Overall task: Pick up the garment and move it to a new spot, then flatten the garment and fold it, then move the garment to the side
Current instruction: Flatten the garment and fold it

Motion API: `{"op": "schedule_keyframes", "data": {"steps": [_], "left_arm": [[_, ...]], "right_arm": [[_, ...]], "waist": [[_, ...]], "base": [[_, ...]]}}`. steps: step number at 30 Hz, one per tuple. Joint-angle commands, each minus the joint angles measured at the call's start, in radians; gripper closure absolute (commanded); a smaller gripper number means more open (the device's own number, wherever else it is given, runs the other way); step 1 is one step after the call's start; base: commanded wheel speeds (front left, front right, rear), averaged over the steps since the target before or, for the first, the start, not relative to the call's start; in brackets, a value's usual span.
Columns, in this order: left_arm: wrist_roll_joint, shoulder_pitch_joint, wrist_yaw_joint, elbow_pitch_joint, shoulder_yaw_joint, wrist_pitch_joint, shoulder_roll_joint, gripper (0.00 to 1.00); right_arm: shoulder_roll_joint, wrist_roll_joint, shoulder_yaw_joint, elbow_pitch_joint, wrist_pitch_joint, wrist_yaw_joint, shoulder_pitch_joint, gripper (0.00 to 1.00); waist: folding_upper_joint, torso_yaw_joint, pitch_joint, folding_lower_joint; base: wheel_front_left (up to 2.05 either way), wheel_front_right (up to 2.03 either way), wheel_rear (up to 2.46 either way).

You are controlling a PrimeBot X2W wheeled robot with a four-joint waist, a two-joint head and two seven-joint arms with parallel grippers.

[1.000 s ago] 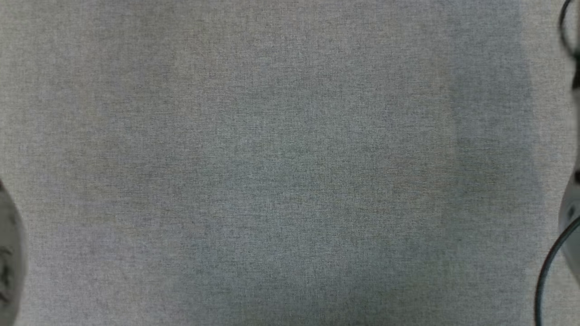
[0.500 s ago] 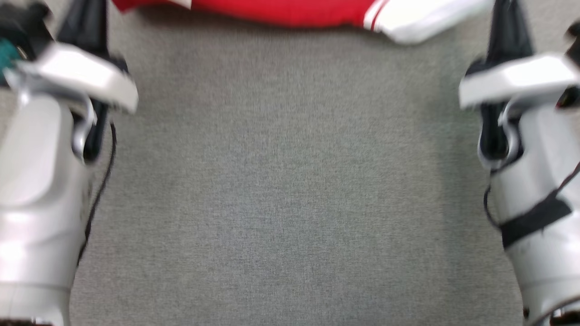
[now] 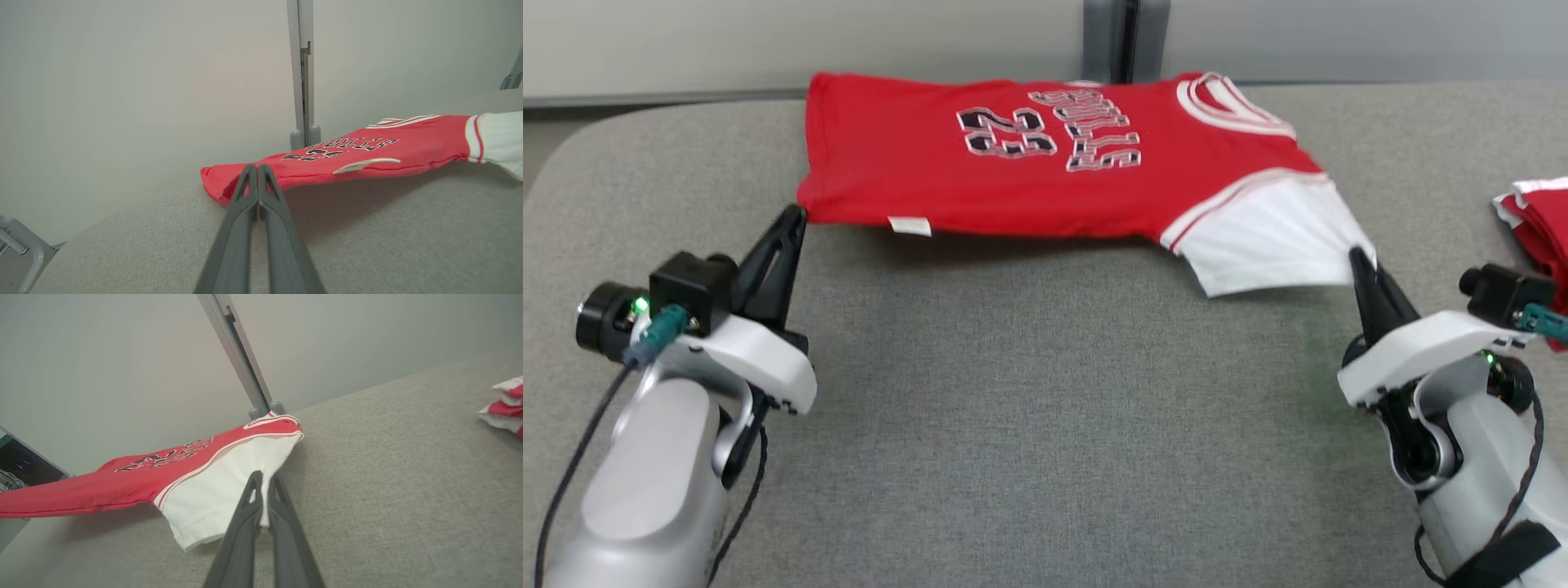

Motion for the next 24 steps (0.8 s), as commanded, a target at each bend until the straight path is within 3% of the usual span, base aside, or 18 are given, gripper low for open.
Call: {"op": "schedule_keyframes", "data": {"steps": [1,12,17,24], "left_arm": [[0.011,0.031,-0.001,-0.008,0.0,-0.001,0.004,1.0],[0.044,0.2,-0.001,-0.04,-0.007,-0.001,0.006,1.0],[0.063,0.289,-0.001,-0.068,-0.031,-0.001,0.023,1.0],[0.081,0.365,-0.001,-0.109,-0.08,-0.001,0.065,1.0]], "right_arm": [[-0.016,0.015,0.014,-0.009,0.039,0.0,0.032,1.0],[-0.068,0.093,-0.019,-0.114,0.355,0.0,0.179,1.0],[-0.092,0.111,-0.035,-0.21,0.503,0.0,0.269,1.0],[-0.117,0.135,-0.085,-0.353,0.673,0.0,0.365,1.0]], "waist": [[-0.0001,0.002,-0.046,0.0],[-0.0001,0.01,-0.166,0.0],[-0.0001,0.0,-0.236,0.0],[-0.0001,-0.001,-0.254,0.0]], "base": [[0.0,0.0,0.0],[0.0,0.0,0.0],[0.0,0.0,0.0],[0.0,0.0,0.0]]}}
